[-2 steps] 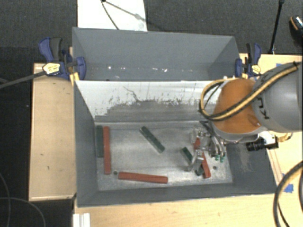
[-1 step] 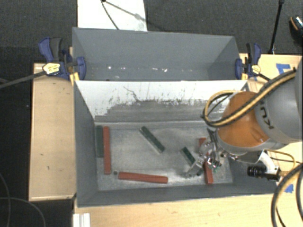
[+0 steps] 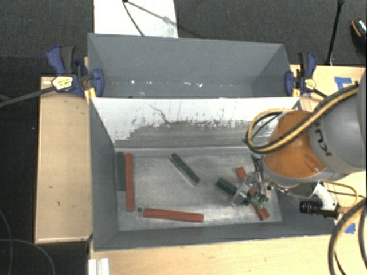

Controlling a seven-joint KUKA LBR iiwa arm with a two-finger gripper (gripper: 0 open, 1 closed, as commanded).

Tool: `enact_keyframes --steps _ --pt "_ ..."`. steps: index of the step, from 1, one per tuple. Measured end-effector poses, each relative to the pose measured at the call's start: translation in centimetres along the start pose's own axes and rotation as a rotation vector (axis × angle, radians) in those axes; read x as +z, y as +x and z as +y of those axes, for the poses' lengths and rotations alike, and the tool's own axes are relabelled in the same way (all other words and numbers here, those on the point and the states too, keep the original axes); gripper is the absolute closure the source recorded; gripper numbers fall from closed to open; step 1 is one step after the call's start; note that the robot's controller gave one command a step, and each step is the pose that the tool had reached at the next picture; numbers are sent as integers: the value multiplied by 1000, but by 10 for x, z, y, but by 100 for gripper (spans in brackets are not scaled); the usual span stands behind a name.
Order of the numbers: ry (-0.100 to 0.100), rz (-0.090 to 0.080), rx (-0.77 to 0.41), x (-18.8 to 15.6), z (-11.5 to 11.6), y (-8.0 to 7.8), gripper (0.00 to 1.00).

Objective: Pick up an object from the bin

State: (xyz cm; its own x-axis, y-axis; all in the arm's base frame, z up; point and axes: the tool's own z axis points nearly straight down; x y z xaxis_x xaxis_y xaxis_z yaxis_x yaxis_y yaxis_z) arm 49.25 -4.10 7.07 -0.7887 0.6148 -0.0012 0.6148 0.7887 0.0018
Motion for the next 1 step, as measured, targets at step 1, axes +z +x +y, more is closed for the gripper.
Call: enact_keyframes --steps 1 --pt "-4 -6 49 -142 4 2 100"
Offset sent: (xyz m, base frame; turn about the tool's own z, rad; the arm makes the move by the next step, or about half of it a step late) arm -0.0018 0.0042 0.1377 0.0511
